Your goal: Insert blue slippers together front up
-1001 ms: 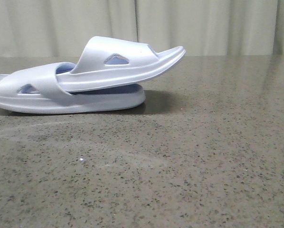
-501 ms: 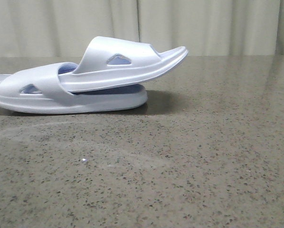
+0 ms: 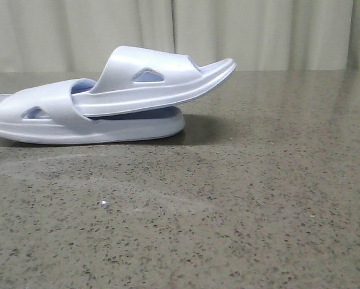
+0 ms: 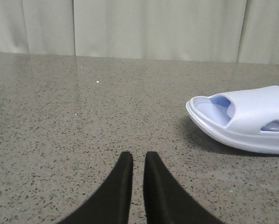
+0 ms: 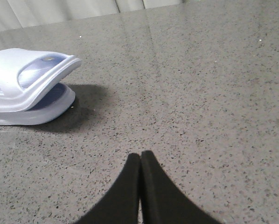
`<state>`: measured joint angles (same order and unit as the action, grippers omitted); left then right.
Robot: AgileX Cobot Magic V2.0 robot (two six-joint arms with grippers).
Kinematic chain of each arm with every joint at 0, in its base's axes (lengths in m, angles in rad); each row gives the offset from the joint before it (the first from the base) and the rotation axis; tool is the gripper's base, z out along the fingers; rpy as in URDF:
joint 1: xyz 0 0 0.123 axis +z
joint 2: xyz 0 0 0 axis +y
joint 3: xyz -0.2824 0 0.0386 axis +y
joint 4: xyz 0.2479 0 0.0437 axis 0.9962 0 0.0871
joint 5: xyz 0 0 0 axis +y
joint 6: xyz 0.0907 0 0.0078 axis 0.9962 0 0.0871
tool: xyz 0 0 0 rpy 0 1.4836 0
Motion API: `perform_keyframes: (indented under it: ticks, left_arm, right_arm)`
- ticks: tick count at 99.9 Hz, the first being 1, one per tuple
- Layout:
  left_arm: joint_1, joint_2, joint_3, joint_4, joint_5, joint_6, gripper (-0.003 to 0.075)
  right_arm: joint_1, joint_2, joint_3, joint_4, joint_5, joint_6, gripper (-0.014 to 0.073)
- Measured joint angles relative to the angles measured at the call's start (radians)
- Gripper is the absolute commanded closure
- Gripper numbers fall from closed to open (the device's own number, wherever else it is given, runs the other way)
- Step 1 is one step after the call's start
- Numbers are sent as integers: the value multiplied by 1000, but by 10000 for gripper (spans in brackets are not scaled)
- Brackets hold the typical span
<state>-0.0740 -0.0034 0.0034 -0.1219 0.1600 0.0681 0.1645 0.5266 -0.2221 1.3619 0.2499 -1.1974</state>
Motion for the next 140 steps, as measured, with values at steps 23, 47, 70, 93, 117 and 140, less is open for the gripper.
perform_keyframes:
  ticks: [23, 47, 70, 93, 117, 140]
  left_arm:
    - [0, 0, 0, -6, 0, -4, 705]
    - [0, 0, 0, -6, 0, -4, 705]
    - [0, 0, 0, -8, 0, -4, 705]
    - [0, 0, 0, -8, 0, -4, 705]
    - [0, 0, 0, -8, 0, -4, 705]
    - [0, 0, 0, -8, 0, -4, 705]
  right_arm:
    - [0, 0, 0, 0, 0, 0, 683]
    - [0, 0, 0, 0, 0, 0, 683]
    - [0, 0, 0, 0, 0, 0, 683]
    - [0, 0, 10, -3, -83, 0, 683]
    - [0, -21, 20, -548, -167, 365, 683]
    - [-77, -136, 67, -1148, -172, 945, 683]
